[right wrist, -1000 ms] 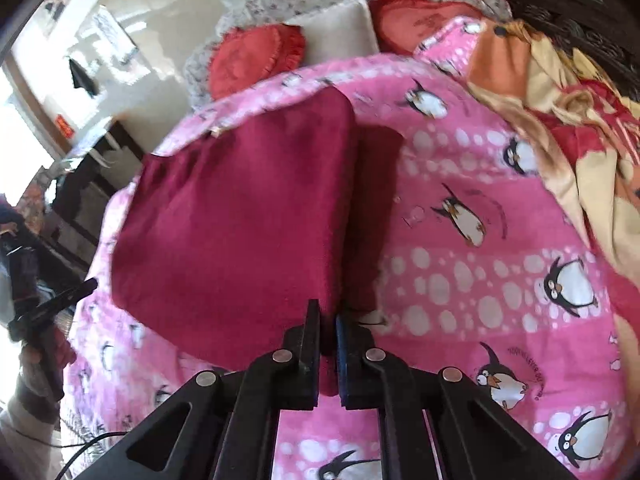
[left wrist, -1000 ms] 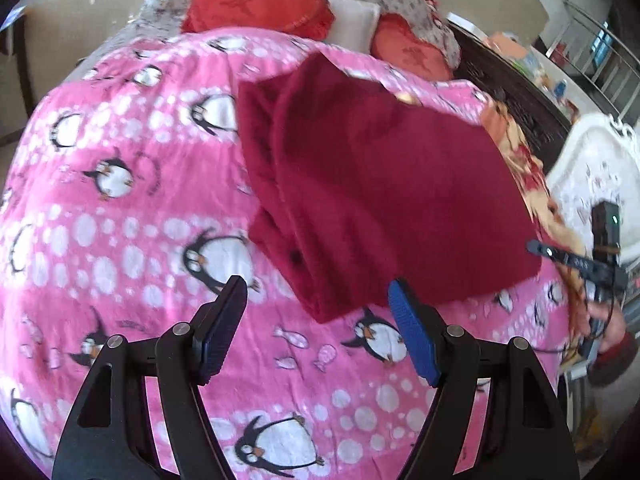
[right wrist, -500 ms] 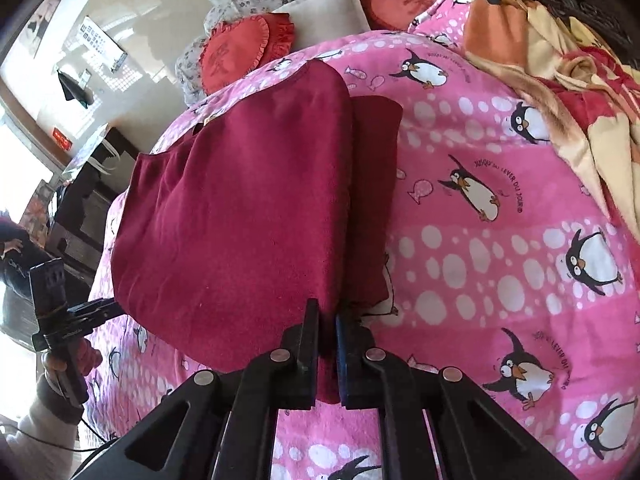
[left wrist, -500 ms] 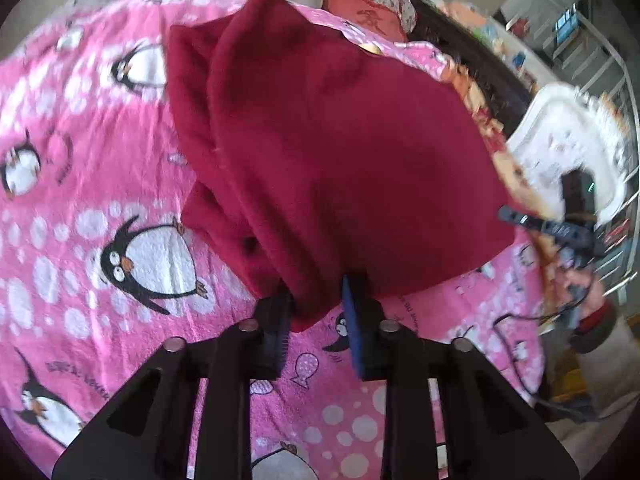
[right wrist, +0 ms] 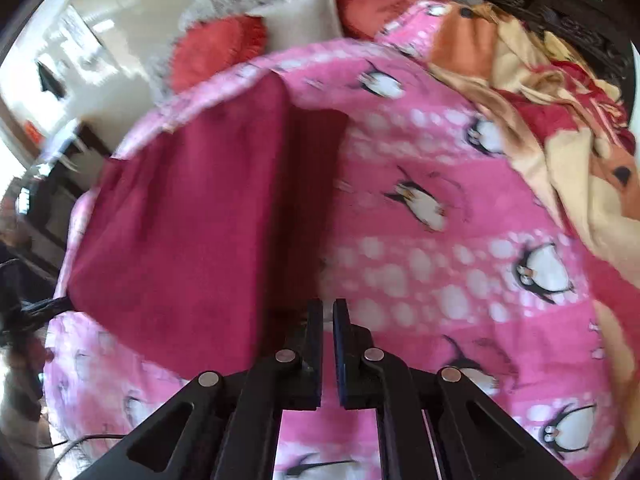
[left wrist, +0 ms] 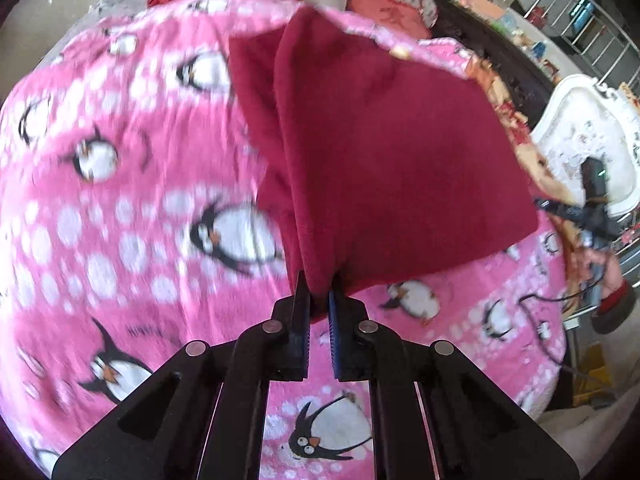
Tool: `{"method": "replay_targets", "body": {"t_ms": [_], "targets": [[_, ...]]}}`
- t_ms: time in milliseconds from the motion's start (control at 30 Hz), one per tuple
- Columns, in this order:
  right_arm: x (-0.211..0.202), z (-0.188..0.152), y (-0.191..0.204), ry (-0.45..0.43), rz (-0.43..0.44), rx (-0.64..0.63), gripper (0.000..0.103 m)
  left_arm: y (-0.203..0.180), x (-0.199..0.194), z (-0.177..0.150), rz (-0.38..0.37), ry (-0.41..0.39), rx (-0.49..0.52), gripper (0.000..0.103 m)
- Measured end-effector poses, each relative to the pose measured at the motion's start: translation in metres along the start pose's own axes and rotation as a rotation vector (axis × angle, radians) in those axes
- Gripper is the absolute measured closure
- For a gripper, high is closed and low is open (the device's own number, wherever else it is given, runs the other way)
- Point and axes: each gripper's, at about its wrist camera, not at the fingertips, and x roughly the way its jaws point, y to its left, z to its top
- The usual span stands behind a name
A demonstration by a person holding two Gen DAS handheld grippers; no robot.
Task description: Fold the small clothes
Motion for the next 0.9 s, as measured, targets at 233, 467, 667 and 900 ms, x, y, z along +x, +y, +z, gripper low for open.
{"method": "replay_targets", "body": {"t_ms": [233,467,667,900], "targets": [[-0.033,0.023,0.067,-0.132,0.155,-0.136,0.091,0.003,-0.007,-0.002,0.025,-0.039,-0.106,0.089],[0.022,0.045,0.182,-0.064,0.267,-0.367,0.058,-0.005,-0.033,-0.003,0.112,-0.125,-0.134,0.06],[0.079,0.058,0.25,-0.023,0.264,-0.475,0.066,-0.021,-0.032,0.007,0.223,-0.162,-0.108,0.06],[0.111,0.079,0.293,-0.037,0.226,-0.537,0.067,-0.021,-0.002,0.012,0.218,-0.12,-0.148,0.06]]}}
